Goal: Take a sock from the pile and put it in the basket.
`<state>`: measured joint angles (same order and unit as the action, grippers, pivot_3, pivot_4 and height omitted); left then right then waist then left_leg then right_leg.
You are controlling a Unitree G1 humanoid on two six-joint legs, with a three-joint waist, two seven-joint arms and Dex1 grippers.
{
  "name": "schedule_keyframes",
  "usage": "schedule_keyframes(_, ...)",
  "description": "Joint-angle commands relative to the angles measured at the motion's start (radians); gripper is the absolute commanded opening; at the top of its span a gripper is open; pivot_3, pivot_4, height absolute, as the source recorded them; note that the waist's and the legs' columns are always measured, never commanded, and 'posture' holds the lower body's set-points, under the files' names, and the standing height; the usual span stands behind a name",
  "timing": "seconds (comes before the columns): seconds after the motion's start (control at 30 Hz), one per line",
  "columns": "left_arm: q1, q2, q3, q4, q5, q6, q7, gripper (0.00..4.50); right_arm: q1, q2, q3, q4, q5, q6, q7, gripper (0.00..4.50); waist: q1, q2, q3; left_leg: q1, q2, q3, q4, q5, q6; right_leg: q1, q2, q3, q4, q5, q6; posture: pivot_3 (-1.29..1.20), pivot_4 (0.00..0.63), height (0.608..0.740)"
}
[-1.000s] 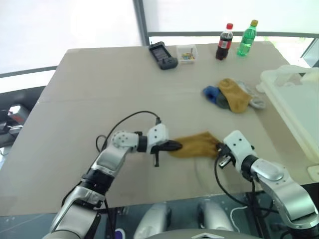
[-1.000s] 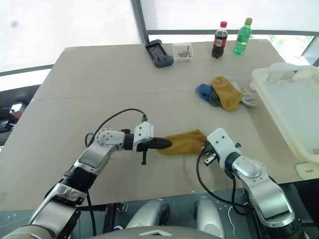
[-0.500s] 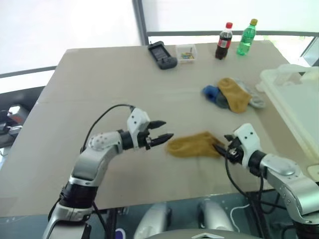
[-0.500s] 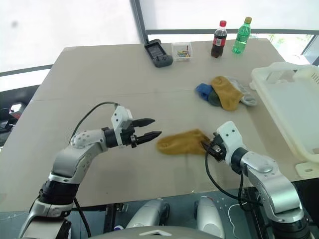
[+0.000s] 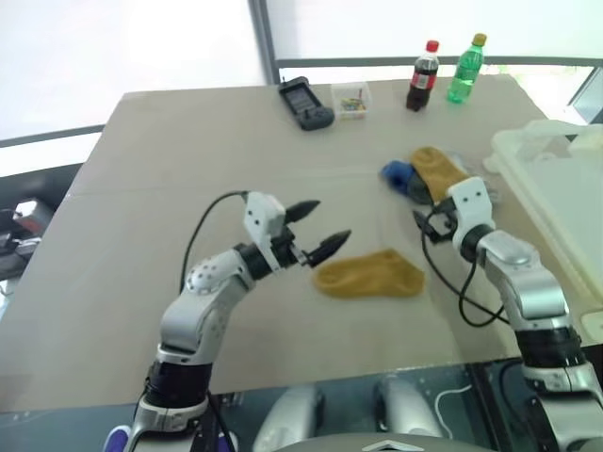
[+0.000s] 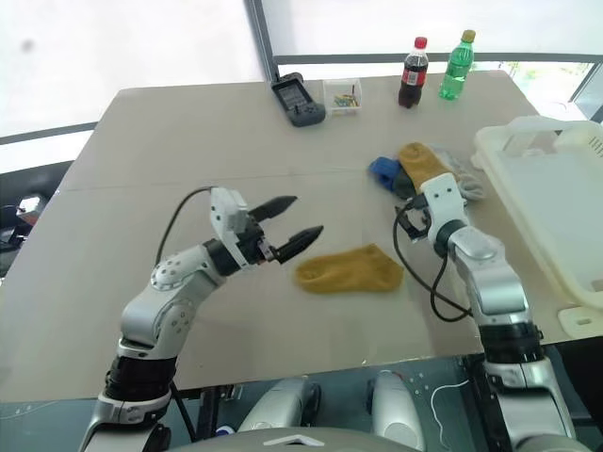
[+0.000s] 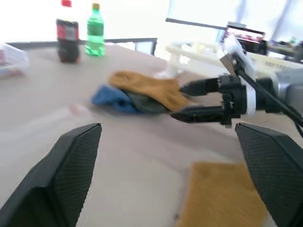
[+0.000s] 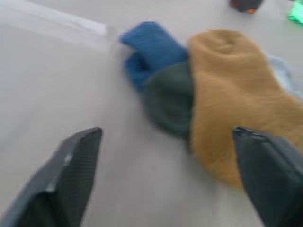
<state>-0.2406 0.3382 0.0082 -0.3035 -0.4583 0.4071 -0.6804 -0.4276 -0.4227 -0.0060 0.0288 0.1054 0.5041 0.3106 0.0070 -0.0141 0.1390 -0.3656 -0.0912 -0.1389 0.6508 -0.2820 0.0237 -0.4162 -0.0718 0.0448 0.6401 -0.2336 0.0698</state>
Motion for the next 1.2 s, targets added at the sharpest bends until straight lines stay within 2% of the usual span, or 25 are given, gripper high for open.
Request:
schedule_keyframes(0.03,-0.002,0.013,0.060,-0.082,-0.054,0.030,0.038,4.50,-0.057,-0.013,-0.030,0.083,-0.034,-0.087,-0.024,4.45,-0.003,0.000,0.000,-0.002,0.000,0.001,0.000,0.000,0.000,-0.002,0.000,0.001,0.000,0.000,0.000,0.00,0.150,0.740)
schedule_keyframes(0.23,0.021,0.111,0.155,-0.174,-0.190,0.075,-0.021,4.50,-0.098,-0.030,-0.042,0.193,-0.048,-0.126,-0.010,4.45,-0.019,0.000,0.000,-0.004,-0.001,0.001,0.001,0.000,0.000,-0.004,0.000,0.001,0.001,0.000,0.000,0.00,0.150,0.740)
schedule_keyframes(0.43,0.090,0.271,0.260,-0.227,-0.353,0.183,-0.109,4.50,-0.105,-0.035,-0.039,0.221,-0.035,-0.118,0.029,4.45,-0.026,0.001,0.001,-0.002,0.001,0.003,0.001,0.000,0.000,-0.004,0.001,0.003,0.002,0.000,0.000,0.00,0.150,0.740)
schedule_keyframes(0.6,0.127,0.391,0.307,-0.225,-0.419,0.245,-0.171,4.50,-0.123,-0.034,-0.030,0.248,-0.040,-0.129,0.050,4.45,-0.023,0.001,0.001,-0.002,0.001,0.002,0.001,0.000,0.000,-0.003,0.001,0.003,0.002,0.000,0.000,0.00,0.150,0.740)
schedule_keyframes(0.83,0.127,0.421,0.324,-0.212,-0.442,0.246,-0.178,4.50,-0.165,-0.021,-0.020,0.327,-0.055,-0.166,0.055,4.45,-0.024,0.002,0.001,-0.002,0.001,0.002,0.001,0.000,0.000,-0.003,0.001,0.003,0.001,0.000,0.000,0.00,0.150,0.740)
schedule_keyframes(0.97,0.136,0.416,0.328,-0.224,-0.449,0.242,-0.164,4.50,-0.184,-0.019,-0.019,0.384,-0.064,-0.193,0.057,3.25,-0.024,0.002,0.001,-0.002,0.001,0.002,0.001,0.000,0.000,-0.003,0.001,0.003,0.001,0.000,0.000,0.00,0.150,0.740)
schedule_keyframes(1.1,0.145,0.415,0.331,-0.229,-0.449,0.236,-0.155,4.50,-0.183,-0.022,-0.025,0.373,-0.061,-0.193,0.067,1.45,-0.024,0.002,0.001,-0.002,0.001,0.003,0.000,0.000,0.000,-0.004,0.001,0.003,0.001,0.000,0.000,0.00,0.150,0.740)
schedule_keyframes(1.17,0.151,0.414,0.330,-0.231,-0.446,0.232,-0.153,4.50,-0.171,-0.026,-0.029,0.337,-0.056,-0.178,0.073,0.78,-0.024,0.002,0.001,-0.002,0.001,0.003,0.000,0.000,0.000,-0.004,0.001,0.003,0.001,0.000,0.000,0.00,0.150,0.740)
schedule_keyframes(1.2,0.153,0.412,0.328,-0.232,-0.444,0.230,-0.151,4.50,-0.162,-0.028,-0.031,0.312,-0.052,-0.170,0.077,0.30,-0.024,0.002,0.001,-0.002,0.001,0.003,0.000,0.000,0.000,-0.004,0.001,0.003,0.001,0.000,0.000,0.00,0.150,0.740)
